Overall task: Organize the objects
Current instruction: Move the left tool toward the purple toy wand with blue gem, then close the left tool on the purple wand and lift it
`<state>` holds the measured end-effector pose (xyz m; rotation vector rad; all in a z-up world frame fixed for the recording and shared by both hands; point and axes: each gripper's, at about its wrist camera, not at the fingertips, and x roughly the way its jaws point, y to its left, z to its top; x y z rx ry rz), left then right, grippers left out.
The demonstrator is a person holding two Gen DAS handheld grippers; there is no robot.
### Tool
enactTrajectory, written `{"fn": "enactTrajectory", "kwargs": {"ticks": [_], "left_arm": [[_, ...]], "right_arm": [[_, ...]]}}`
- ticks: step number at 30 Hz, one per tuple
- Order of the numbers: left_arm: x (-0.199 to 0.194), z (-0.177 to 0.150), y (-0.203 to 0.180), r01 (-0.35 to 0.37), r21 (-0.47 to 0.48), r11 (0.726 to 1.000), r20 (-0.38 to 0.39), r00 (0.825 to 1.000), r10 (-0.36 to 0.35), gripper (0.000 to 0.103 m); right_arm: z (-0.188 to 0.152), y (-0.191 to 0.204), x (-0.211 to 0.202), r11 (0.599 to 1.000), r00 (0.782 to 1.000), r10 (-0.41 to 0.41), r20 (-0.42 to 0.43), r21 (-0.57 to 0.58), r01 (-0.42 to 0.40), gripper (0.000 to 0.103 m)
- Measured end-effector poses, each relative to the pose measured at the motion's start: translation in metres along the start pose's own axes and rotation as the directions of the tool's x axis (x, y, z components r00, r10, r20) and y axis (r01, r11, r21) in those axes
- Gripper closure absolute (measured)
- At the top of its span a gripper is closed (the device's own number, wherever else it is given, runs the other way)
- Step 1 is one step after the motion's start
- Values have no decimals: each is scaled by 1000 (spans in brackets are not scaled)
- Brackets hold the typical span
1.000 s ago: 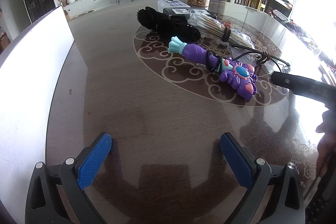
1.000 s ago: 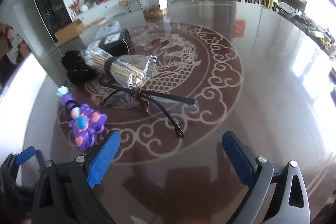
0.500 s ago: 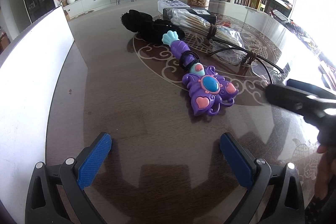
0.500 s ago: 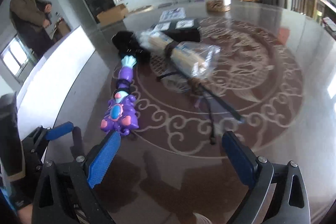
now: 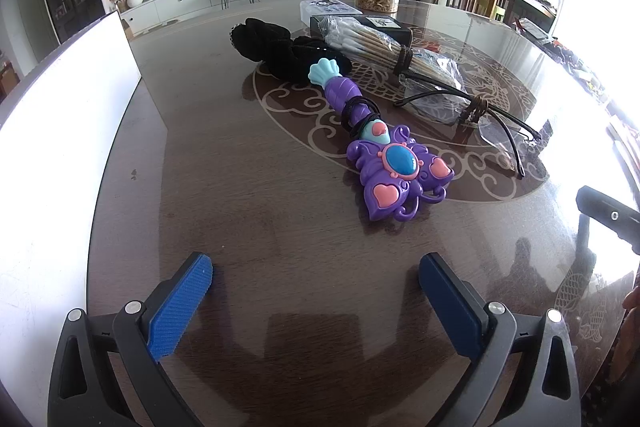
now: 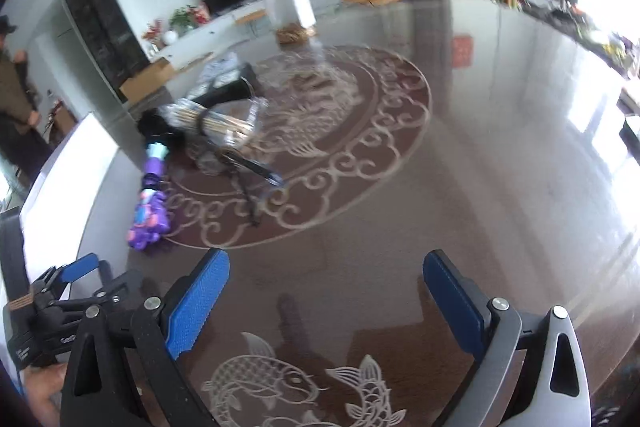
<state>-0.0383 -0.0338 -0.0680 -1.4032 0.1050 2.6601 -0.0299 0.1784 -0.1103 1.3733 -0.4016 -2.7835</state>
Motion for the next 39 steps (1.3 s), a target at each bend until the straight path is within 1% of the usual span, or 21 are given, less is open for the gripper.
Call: {"fn": "enactTrajectory", "kwargs": {"ticks": [2,4,7,8,10,12,14,16,19,21,24,27,29,32,33,34,39], "left_arm": [[-1,0,0,1,1,1000,-1,1000,-1,0],[-1,0,-1,1,3,1000,-1,1000,-1,0],[-1,2,-2,3,5,1000,-15,1000,-3,0],[-2,2,-2,14,0,1000,-23,1000,-14,0],[-14,2,0,84,-44,996,13,996,-83,0],[-30,10,0,160,-73,984,83,985,-154,0],[-35,22,-5,167,-68,984,103,982,-159,0],[-30,41,-9,151,-69,986,95,985,-144,0],[-14,62,-9,144,-107,984,80,987,-136,0],[4,72,-8,120,-141,983,41,992,-115,0],[27,72,-9,91,-156,984,-12,996,-94,0],[41,69,-14,44,-127,991,-49,997,-51,0],[42,69,-18,13,-102,995,-47,999,-18,0],[46,70,-21,-17,-86,996,-56,998,13,0],[48,71,-23,-39,-71,997,-62,997,34,0],[48,72,-24,-46,-60,997,-63,997,42,0],[52,76,-20,-37,-52,998,-57,998,34,0]], "right_arm": [[-1,-4,3,1000,1000,-11,-18,23,11,5],[-3,-6,0,1000,1000,-9,-14,26,9,4],[-4,-4,2,1000,1000,-16,-16,7,16,1],[-5,-2,2,1000,1000,-20,-19,-1,20,0],[-7,2,3,999,999,-44,-24,-25,43,0],[-7,8,6,996,997,-74,-31,-55,73,0],[-9,13,8,991,994,-105,-36,-82,102,0],[-10,17,10,987,991,-131,-39,-104,126,0],[-12,22,12,978,986,-164,-44,-135,157,0],[-13,20,10,977,985,-167,-43,-138,160,0],[-13,18,9,979,986,-161,-42,-133,154,0],[-13,18,9,980,987,-156,-41,-129,149,0],[-13,18,9,980,986,-158,-42,-131,152,0],[-14,18,8,978,986,-164,-42,-137,157,0],[-14,17,8,978,985,-165,-41,-137,158,0],[-13,18,8,978,985,-165,-42,-137,158,0],[-14,18,7,977,985,-169,-42,-141,162,0]]}}
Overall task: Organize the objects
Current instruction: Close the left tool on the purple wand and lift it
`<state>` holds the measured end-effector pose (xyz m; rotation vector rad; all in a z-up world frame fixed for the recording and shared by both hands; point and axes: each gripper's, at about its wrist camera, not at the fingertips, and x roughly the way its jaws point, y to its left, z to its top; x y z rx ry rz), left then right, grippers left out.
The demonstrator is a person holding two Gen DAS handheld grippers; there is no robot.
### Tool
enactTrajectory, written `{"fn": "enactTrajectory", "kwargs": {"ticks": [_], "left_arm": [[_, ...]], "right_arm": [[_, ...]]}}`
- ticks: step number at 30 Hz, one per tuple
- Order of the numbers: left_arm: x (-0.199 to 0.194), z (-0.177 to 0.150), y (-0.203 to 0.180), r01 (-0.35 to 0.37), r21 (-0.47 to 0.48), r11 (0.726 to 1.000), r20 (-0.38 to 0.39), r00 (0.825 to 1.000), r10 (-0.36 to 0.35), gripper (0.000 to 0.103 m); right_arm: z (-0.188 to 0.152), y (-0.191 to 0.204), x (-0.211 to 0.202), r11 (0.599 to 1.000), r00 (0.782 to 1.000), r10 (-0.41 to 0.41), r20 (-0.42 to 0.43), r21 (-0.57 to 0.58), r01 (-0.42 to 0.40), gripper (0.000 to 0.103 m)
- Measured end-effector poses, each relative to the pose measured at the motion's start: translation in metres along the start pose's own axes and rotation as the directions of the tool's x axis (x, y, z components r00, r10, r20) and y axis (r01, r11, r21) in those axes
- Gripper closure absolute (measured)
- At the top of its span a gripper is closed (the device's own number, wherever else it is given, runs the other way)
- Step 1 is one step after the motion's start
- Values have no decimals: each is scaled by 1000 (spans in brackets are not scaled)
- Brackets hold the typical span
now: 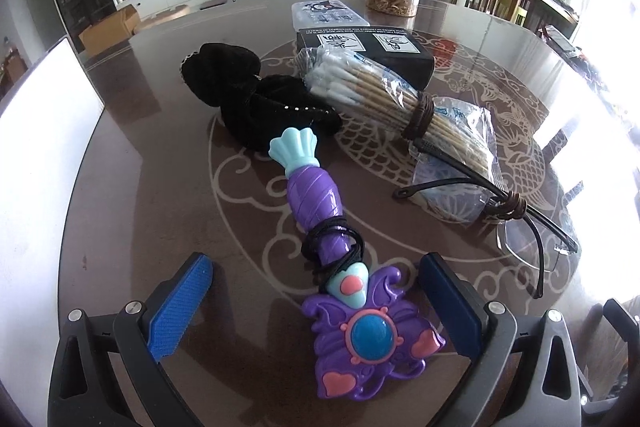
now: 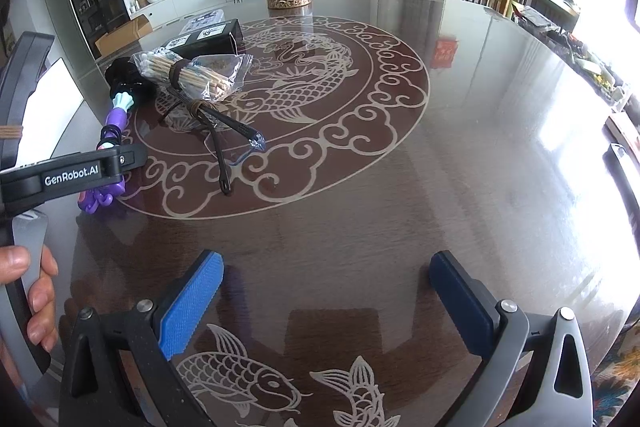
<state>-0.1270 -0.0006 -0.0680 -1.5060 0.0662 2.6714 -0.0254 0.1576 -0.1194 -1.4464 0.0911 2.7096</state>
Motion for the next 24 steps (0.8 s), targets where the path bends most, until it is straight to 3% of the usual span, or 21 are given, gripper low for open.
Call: {"fn": "enactTrajectory", "kwargs": {"ticks": [13,14,16,18,24], "left_arm": [[3,5,3,30,58,998,-3,1000,-30,2],[-1,2,4,30,62,998,20,999,-32,8],[-8,-4,4,38,81,996,61,997,-43,44],[-17,-12,3,43,113,993,82,995,-53,60],[-33,-40,19,54,123,991,98,993,-66,60]], "right_arm": [[-1,4,0,1000,1000,-19,-4,-17,19,0],[-1,3,0,1000,1000,-19,-4,-18,19,0],[-1,4,0,1000,1000,-19,-4,-17,19,0],[-1,4,0,1000,1000,-19,-4,-17,19,0],[-1,3,0,1000,1000,-17,-3,-14,16,0]]}}
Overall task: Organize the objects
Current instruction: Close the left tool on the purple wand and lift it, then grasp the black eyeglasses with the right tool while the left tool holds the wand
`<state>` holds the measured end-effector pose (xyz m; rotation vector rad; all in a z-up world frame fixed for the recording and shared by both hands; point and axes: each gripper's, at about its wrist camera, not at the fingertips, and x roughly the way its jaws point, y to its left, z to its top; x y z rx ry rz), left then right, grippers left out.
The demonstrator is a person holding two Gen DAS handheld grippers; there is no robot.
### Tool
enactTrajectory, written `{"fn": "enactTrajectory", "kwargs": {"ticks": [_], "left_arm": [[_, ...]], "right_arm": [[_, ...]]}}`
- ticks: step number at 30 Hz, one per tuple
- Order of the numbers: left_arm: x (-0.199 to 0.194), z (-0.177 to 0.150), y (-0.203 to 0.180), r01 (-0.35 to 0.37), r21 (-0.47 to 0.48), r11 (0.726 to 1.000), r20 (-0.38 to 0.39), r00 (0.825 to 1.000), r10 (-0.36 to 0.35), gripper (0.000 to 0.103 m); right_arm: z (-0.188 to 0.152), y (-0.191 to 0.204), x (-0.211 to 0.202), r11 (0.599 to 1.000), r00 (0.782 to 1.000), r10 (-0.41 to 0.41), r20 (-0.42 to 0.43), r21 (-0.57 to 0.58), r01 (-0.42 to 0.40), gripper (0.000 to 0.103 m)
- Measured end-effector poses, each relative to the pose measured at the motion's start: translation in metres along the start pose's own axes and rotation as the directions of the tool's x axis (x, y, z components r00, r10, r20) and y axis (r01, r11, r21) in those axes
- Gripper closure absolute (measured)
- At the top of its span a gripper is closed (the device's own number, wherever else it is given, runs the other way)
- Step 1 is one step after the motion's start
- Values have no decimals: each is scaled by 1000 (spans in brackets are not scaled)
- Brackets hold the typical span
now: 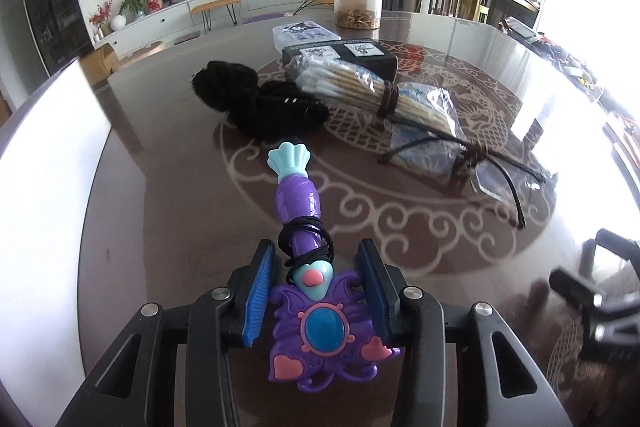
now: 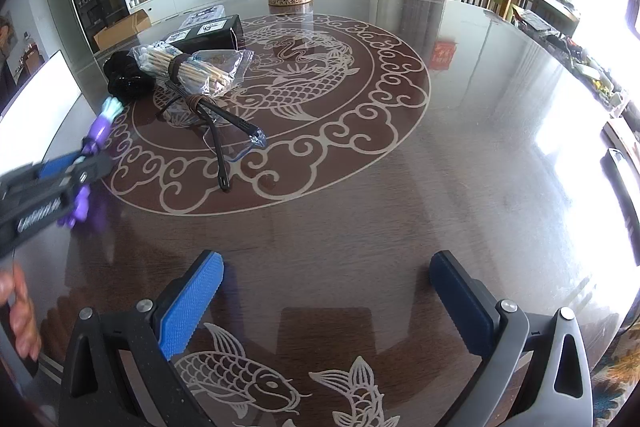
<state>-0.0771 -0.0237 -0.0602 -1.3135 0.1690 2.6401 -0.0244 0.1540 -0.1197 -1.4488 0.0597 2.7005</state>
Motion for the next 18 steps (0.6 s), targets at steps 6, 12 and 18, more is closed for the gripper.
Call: {"fn": "enactTrajectory", "kwargs": {"ticks": [6,12,18], "left_arm": [[-22,-30,8,9,-3,1000,-4,1000,-9,60],[-35,-48,4,19,-9,1000,-7,1000,-20,60],[-42,-58,3,29,-6,1000,-4,1000,-29,60]], "right_arm": [[11,-28,-24,954,957,258,135,122,-275,0],[68,33,-7,929,948,317,35,-211,-303,0],[98,100,40,880,958,239,-156,-383,-282,1]]}}
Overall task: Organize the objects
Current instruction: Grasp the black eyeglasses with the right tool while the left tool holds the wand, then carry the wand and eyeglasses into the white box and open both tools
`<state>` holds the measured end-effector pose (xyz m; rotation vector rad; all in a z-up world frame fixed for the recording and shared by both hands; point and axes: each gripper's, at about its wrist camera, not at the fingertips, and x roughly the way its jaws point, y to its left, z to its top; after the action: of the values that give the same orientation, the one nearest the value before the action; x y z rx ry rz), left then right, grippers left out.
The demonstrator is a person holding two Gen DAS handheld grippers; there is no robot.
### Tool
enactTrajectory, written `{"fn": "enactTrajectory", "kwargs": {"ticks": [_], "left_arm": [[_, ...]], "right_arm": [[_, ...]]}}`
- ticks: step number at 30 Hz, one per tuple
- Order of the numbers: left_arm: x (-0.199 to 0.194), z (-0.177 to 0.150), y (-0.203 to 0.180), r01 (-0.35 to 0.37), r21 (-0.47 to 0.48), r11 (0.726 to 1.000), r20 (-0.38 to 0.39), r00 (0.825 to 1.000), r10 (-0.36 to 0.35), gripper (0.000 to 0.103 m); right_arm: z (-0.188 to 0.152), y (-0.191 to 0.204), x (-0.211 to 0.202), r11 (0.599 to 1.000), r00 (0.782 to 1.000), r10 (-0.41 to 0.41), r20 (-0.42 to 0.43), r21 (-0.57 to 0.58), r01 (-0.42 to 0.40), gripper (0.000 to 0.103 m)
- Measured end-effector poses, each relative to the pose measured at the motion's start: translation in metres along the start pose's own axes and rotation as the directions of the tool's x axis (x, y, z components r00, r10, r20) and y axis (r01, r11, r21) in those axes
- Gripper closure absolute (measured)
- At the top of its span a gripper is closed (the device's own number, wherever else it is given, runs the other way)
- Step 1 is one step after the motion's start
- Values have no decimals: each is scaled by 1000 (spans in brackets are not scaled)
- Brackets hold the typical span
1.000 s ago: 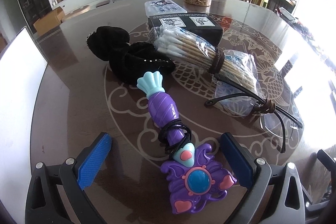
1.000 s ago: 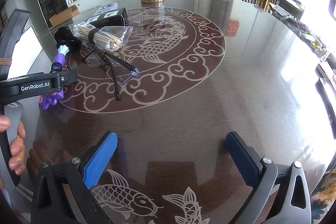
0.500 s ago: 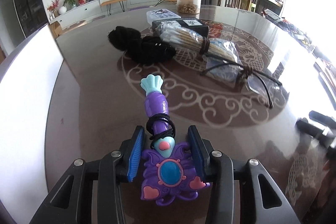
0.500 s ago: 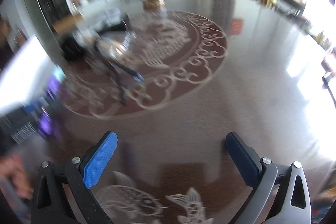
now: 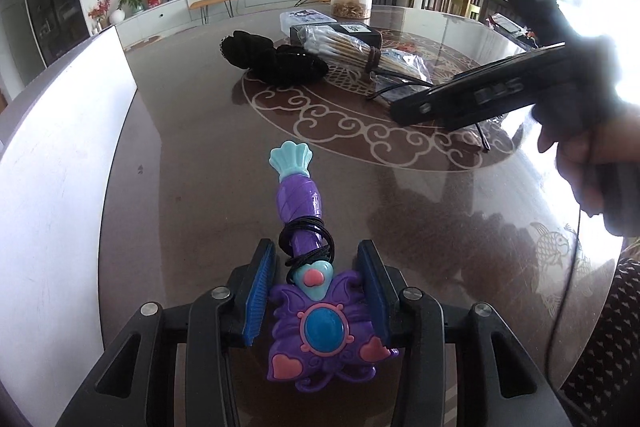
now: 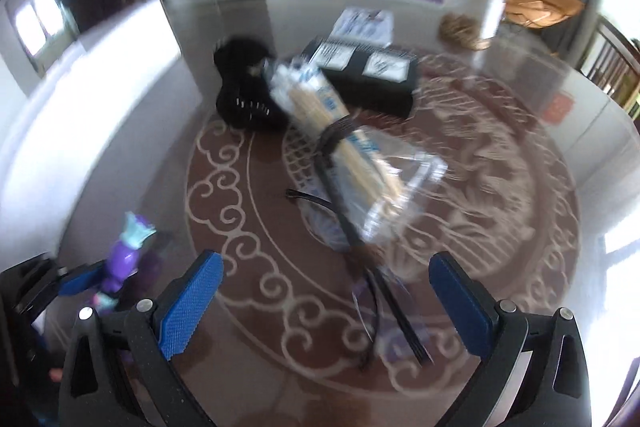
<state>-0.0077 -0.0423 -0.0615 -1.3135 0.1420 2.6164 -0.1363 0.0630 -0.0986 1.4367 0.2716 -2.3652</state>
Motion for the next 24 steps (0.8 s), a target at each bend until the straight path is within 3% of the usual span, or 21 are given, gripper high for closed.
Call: {"fn": "enactTrajectory", "kwargs": {"ticks": [3,4,5,7,12,17,20,24], "left_arm": [[-3,-4,1,7,-9,1000,6,1000,-7,61],[-4,-5,1,8,-10,1000,8,1000,-8,61],[-5,-7,1,8,-10,1000,10,1000,-8,61],[-7,-10,1,12,-20,1000,18,1000,-11,61],[-16,-21,6,43,-74,996,36,999,-41,61],[-26,-32,7,59,-90,994,46,997,-55,61],[-33,-35,7,65,-89,994,59,996,-60,61],[-44,-31,8,73,-91,993,88,994,-65,61]], "right_arm": [[-4,8,16,1000,999,-15,-35,-7,15,25],[-10,10,13,1000,1000,-28,-7,1,28,38],[-15,11,9,1000,1000,-28,9,6,28,64],[-30,10,-3,999,1000,6,14,43,-6,88],[-86,-6,-31,968,990,129,62,207,-140,90],[-143,-31,-63,862,948,249,198,400,-311,90],[-153,-33,-69,827,935,261,241,443,-345,90],[-144,-30,-78,823,924,257,282,438,-363,90]]}}
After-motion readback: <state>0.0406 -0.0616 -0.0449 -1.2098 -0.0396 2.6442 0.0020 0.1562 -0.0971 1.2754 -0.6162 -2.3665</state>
